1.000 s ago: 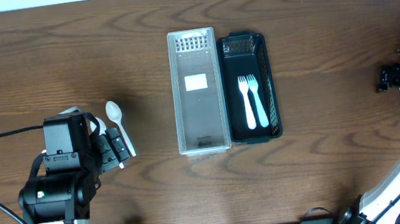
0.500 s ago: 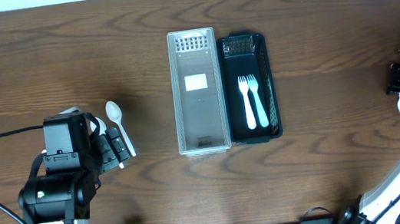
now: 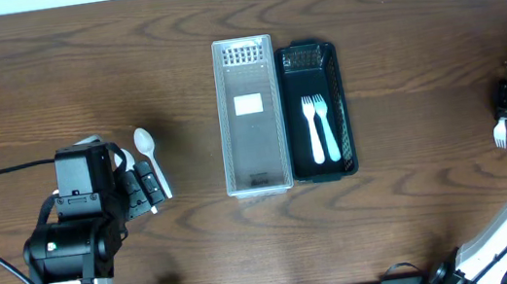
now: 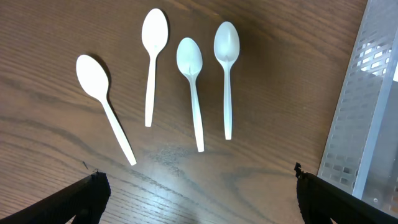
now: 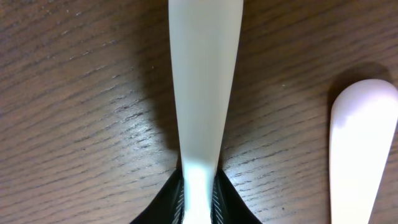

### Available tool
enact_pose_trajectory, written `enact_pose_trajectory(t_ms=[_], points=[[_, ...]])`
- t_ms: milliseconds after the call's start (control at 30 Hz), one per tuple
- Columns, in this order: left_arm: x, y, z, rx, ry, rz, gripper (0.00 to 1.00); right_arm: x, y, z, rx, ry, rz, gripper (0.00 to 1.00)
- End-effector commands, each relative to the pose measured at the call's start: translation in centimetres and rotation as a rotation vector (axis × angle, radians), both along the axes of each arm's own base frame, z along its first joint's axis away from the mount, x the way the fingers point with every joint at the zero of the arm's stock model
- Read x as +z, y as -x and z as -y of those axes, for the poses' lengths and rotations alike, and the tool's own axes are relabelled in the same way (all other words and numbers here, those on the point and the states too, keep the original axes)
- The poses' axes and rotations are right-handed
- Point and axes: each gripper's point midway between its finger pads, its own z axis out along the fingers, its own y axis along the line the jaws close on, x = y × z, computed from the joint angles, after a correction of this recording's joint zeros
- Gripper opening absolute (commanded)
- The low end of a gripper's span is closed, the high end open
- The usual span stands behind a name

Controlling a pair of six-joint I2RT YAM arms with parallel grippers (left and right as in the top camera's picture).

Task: Pack container
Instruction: 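Move the right gripper to the white spoon and grasp its handle, then place the spoon into the black basket and open the right gripper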

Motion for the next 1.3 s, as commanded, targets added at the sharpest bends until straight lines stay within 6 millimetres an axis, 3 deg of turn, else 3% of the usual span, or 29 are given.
enact_pose_trajectory(t_ms=[0,200,333,433,533,667,800,900,1000,1133,1267], points=[[0.5,-0.2,0.1,-0.001,0.001,0.015,0.98,-1.0,0.2,-1.2,-0.032,-0.060,0.000,0.08],[0.5,-0.2,0.1,-0.001,0.001,0.015,0.98,1.4,-1.3,-2.5,-0.044,-0.057,0.046,0.06],[0.5,-0.2,0.1,-0.001,0.001,0.015,0.98,4.9,-3.1,-4.5,0.001,-0.030,0.114,0.04],[0.5,-0.2,0.1,-0.001,0.001,0.015,0.98,8.7,-4.9,-6.9,0.056,0.007,0.198,0.04],[0.5,-0.2,0.1,-0.001,0.001,0.015,0.98,13.0,-6.4,-10.5,0.131,0.037,0.297,0.01],[0.5,-0.2,0.1,-0.001,0.001,0.015,0.98,18.3,-7.2,-17.3,0.253,0.043,0.422,0.01],[0.5,-0.2,0.1,-0.001,0.001,0.015,0.98,21.2,-6.9,-24.8,0.355,-0.001,0.497,0.02],[0.5,-0.1,0.1,-0.001,0.001,0.011,0.98,21.2,-6.3,-29.9,0.424,-0.047,0.498,0.02],[0.4,-0.1,0.1,-0.001,0.001,0.008,0.98,20.0,-5.8,-33.9,0.497,-0.075,0.468,0.02],[0.4,0.0,0.1,-0.001,0.001,0.007,0.98,17.2,-5.1,-37.8,0.576,-0.089,0.394,0.02],[0.4,0.0,0.1,-0.001,0.001,0.007,0.98,13.3,-4.4,-40.3,0.637,-0.092,0.294,0.01]])
